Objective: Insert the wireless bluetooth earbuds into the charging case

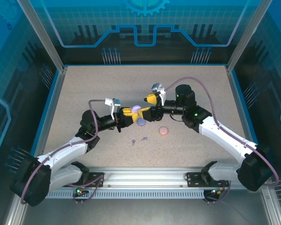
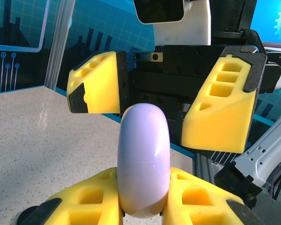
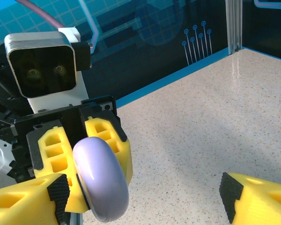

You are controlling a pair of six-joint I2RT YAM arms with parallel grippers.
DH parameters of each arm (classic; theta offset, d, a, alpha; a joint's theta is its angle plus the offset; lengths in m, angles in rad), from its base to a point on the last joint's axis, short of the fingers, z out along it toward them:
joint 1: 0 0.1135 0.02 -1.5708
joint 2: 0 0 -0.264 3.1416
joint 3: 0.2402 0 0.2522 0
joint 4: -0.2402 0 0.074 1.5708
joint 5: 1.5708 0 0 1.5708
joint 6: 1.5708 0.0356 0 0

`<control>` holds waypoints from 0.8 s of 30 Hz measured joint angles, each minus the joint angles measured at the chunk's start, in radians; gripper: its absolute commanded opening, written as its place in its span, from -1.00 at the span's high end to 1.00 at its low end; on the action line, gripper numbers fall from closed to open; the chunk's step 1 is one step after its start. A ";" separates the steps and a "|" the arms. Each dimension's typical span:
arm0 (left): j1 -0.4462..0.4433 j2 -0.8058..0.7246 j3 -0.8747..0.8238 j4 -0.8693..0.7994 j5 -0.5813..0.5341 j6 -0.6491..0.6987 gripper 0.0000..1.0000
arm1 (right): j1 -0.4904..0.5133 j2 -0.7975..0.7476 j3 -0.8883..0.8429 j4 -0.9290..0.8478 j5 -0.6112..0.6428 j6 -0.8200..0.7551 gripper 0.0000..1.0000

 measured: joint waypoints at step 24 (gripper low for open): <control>0.000 0.000 0.000 0.000 -0.010 0.000 0.75 | -0.003 0.036 0.068 -0.028 0.033 0.000 -0.63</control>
